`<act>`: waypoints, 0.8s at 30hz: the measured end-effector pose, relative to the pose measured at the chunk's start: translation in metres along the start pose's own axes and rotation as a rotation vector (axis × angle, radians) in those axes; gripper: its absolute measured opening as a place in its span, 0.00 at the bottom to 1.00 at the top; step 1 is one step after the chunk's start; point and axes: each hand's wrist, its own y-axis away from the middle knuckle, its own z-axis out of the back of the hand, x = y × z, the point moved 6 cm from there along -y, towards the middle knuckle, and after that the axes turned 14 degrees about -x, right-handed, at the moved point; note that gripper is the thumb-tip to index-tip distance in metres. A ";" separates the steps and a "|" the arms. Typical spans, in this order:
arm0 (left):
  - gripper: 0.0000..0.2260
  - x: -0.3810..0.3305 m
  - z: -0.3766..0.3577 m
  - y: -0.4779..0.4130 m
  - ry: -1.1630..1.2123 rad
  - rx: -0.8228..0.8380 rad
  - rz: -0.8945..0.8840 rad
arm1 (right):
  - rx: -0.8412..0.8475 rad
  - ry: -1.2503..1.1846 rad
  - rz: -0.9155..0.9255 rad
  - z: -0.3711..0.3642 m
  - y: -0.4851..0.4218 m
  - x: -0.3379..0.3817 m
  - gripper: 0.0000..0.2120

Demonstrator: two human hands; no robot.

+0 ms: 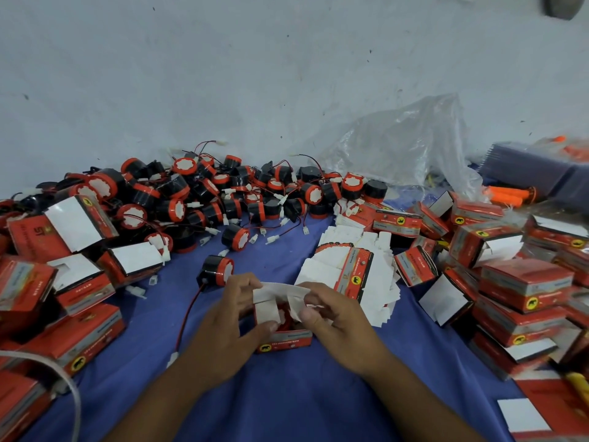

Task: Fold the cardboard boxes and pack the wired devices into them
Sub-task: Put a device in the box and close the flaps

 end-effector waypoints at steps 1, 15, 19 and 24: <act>0.24 0.000 0.000 0.000 -0.003 0.001 -0.013 | -0.007 0.000 0.014 0.000 0.000 0.001 0.12; 0.21 0.004 0.002 -0.001 -0.055 0.073 -0.029 | -0.007 -0.001 -0.020 -0.004 0.001 -0.017 0.10; 0.20 0.007 0.003 0.000 -0.047 0.066 -0.003 | -0.001 0.052 0.030 -0.003 0.000 -0.014 0.10; 0.14 0.005 0.002 -0.001 -0.098 0.130 -0.040 | 0.090 0.158 0.128 -0.004 0.001 -0.010 0.13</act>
